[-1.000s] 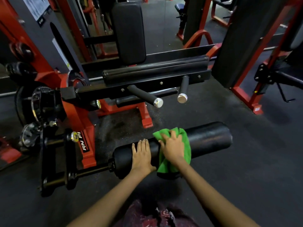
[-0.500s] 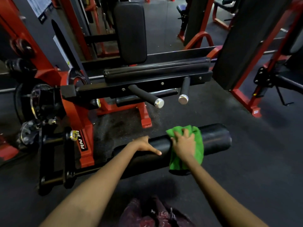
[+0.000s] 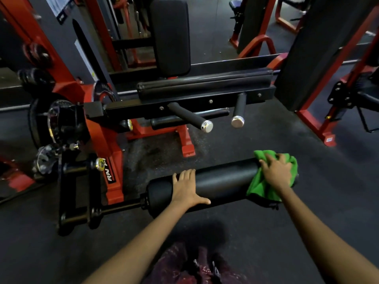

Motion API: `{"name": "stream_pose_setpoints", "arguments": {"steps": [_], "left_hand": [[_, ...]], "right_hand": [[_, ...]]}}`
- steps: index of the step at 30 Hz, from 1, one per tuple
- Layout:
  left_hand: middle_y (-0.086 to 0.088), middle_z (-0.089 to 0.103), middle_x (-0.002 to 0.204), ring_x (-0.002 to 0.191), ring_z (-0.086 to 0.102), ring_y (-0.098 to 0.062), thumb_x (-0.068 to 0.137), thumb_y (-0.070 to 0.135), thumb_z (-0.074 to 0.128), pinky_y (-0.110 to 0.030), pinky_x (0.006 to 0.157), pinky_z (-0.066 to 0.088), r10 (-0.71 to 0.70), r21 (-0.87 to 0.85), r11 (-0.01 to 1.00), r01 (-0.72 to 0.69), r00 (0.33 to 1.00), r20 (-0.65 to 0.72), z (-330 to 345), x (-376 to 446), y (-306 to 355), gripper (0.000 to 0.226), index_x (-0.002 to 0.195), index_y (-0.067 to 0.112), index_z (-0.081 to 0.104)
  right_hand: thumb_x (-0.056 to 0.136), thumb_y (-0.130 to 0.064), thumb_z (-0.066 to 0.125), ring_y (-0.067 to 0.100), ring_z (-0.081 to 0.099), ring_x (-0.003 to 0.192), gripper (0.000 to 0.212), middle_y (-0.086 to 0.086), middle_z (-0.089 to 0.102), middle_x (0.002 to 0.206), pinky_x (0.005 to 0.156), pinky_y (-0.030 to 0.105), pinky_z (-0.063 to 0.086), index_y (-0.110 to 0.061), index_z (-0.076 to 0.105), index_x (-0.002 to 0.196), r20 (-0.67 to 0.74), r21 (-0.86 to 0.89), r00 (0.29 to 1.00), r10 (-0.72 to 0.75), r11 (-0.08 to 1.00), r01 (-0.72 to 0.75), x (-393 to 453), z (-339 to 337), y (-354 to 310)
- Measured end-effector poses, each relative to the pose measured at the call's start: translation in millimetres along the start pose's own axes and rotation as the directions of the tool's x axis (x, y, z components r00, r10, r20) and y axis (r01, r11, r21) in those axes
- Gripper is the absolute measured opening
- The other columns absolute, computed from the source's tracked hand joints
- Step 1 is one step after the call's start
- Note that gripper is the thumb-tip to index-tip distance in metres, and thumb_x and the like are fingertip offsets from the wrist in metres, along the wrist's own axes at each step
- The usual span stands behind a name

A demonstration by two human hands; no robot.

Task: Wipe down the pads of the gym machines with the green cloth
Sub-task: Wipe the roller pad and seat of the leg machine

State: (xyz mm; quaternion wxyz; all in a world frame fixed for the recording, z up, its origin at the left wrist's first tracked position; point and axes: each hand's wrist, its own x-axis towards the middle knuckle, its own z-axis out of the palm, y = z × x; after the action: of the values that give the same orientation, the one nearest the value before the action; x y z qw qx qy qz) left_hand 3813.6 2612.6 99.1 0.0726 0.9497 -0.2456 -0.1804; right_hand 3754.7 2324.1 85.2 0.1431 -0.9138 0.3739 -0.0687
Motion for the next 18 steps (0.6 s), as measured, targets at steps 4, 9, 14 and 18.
{"name": "stream_pose_setpoints", "arguments": {"steps": [4,9,14,18], "left_hand": [[-0.007,0.011,0.158,0.146,0.006,-0.024,0.068,0.07,0.065,-0.05,0.117,-0.003,0.0,0.082,0.997,0.006,0.997,-0.074,14.3,-11.9,4.8,0.119,0.151,0.01,0.004],[-0.012,0.031,0.139,0.131,0.03,-0.031,0.066,0.058,0.075,-0.048,0.108,0.029,0.065,0.133,0.989,-0.07,0.997,0.044,-16.2,13.8,3.4,0.1,0.138,0.007,0.028],[-0.013,0.023,0.151,0.14,0.025,-0.03,0.061,0.053,0.081,-0.049,0.113,0.024,-0.004,0.129,0.991,-0.044,0.937,0.351,-42.7,48.5,-6.0,0.116,0.145,0.006,0.017],[-0.013,0.012,0.158,0.144,0.018,-0.028,0.058,0.06,0.081,-0.04,0.117,0.022,-0.036,0.039,0.999,0.019,0.873,0.486,-40.5,51.7,-13.6,0.132,0.151,0.007,0.004]], "right_hand": [[0.095,-0.032,0.051,0.047,0.04,0.117,0.041,0.025,0.037,0.142,0.099,0.043,0.027,-0.015,0.056,0.132,-0.043,0.02,0.999,-0.003,1.0,0.004,-22.4,3.3,-23.6],[0.088,-0.035,0.061,0.041,0.05,0.096,0.034,0.016,0.053,0.123,0.071,0.042,0.046,-0.025,0.064,0.12,0.081,0.021,0.96,-0.267,0.964,0.266,-107.5,24.6,-120.9],[0.091,-0.04,0.056,0.038,0.049,0.097,0.036,0.013,0.051,0.125,0.071,0.042,0.048,-0.028,0.06,0.125,0.145,0.022,0.888,-0.435,0.899,0.437,-117.0,30.3,-132.2],[0.095,-0.041,0.048,0.042,0.046,0.111,0.04,0.019,0.048,0.132,0.094,0.042,0.038,-0.021,0.059,0.127,0.069,0.003,0.93,-0.362,0.932,0.363,-66.5,20.1,-82.9]]}}
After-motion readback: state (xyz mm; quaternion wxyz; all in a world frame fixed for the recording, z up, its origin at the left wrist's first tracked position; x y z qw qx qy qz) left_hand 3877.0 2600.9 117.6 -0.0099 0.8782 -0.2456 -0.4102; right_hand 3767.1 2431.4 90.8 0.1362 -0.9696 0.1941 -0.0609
